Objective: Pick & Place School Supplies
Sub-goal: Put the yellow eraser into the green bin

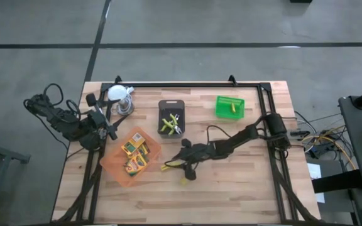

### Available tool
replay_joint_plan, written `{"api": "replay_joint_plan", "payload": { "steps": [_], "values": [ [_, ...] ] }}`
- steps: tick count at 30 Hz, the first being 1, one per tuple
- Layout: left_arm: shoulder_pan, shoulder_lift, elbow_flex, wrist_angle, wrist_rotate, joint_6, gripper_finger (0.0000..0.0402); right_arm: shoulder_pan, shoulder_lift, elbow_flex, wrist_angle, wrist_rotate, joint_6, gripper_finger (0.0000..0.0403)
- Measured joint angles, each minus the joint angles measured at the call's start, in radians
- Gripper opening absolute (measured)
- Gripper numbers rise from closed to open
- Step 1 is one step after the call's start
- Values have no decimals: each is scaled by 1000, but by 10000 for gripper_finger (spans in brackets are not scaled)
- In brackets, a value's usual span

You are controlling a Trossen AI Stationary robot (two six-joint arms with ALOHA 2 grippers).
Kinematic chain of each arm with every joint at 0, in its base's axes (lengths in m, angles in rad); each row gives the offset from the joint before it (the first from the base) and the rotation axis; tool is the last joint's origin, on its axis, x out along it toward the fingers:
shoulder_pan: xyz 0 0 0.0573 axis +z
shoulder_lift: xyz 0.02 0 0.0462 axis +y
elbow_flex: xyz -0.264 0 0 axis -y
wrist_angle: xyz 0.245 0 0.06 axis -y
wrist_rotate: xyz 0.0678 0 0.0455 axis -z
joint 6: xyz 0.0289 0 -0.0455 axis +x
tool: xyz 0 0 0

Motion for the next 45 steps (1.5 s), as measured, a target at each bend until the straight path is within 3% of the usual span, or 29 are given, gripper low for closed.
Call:
{"api": "replay_joint_plan", "payload": {
  "steps": [14,22,38,45],
  "values": [
    [0,0,0,-1,0,0,305,0,6,-62,28,54,-49,182],
    [0,0,0,-1,0,0,305,1,62,-77,131,33,-39,182],
    [0,0,0,0,0,0,305,2,100,-77,156,30,-62,182],
    [0,0,0,0,0,0,305,2,100,-77,152,27,-89,161]
  ]
}}
